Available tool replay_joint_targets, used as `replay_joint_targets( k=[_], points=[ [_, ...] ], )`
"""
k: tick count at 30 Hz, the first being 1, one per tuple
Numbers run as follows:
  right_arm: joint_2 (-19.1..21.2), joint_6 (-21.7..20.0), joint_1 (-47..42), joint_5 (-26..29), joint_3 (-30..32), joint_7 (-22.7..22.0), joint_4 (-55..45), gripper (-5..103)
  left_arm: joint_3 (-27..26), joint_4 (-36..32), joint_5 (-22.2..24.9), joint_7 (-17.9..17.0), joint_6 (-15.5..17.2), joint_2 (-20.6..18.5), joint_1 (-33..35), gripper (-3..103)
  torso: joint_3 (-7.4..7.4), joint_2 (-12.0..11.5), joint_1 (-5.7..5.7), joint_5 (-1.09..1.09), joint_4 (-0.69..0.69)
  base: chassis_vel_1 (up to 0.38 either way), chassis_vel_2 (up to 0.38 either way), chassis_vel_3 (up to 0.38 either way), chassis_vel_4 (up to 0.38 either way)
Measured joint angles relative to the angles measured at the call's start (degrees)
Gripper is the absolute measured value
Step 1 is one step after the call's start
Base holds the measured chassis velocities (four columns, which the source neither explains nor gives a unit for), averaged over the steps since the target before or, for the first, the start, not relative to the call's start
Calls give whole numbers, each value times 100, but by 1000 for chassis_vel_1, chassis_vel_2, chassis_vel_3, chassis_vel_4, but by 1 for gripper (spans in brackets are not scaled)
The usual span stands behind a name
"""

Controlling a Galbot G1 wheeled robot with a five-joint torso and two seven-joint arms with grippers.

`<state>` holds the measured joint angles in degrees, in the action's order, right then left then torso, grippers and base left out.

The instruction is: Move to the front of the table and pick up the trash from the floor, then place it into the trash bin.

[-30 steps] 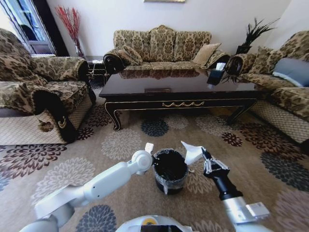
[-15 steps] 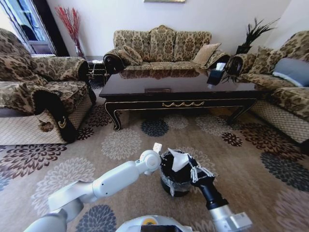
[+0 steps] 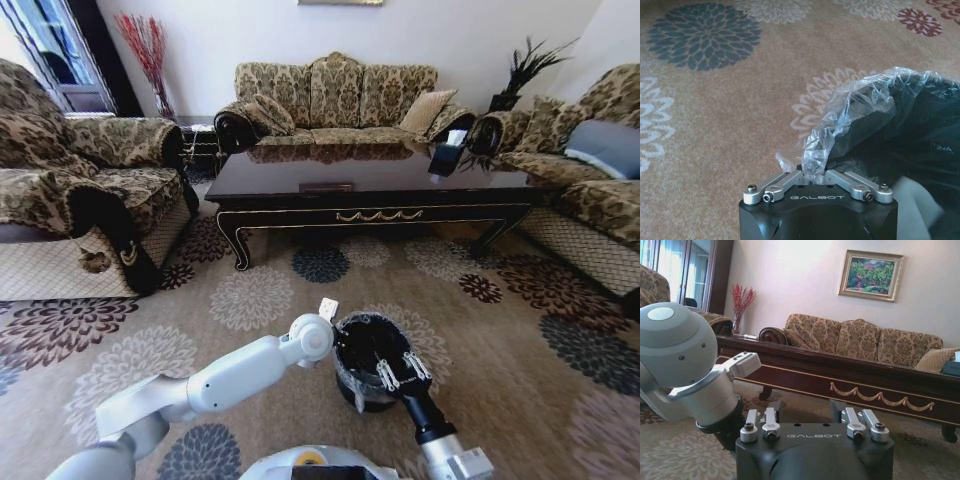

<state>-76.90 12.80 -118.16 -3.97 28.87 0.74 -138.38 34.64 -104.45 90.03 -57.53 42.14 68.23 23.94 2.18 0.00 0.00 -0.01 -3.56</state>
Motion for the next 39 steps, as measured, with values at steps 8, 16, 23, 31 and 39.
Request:
replay_joint_targets(
  k=[8, 16, 23, 31, 39],
  points=[
    [-3, -25, -15, 120, 12, -13, -88, 79, -69, -55, -12, 0, 0, -136, 111, 2, 0, 0, 0, 0, 0, 0, 0, 0, 0],
    [13, -108, 59, 310, 37, -82, -37, 99, -260, -199, -63, -2, 0, -360, 343, 2, 0, 0, 0, -1, -1, 0, 0, 0, 0],
    [114, -358, 388, 898, 248, -288, 206, 100, -688, -437, -132, 29, 0, -703, 742, 2, 0, 0, 0, 0, 0, 0, 0, 0, 0],
    [278, -758, 991, 2091, 622, -477, 717, 100, -1544, -739, -296, 131, 0, -1048, 1467, 2, 0, 0, 0, 0, 1, 0, 0, 0, 0],
    [458, -1026, 1350, 2740, 815, -589, 1218, 100, -2426, -864, -449, 301, 0, -1377, 2043, 2, 0, 0, 0, -1, -1, 0, 0, 0, 0]
  ],
)
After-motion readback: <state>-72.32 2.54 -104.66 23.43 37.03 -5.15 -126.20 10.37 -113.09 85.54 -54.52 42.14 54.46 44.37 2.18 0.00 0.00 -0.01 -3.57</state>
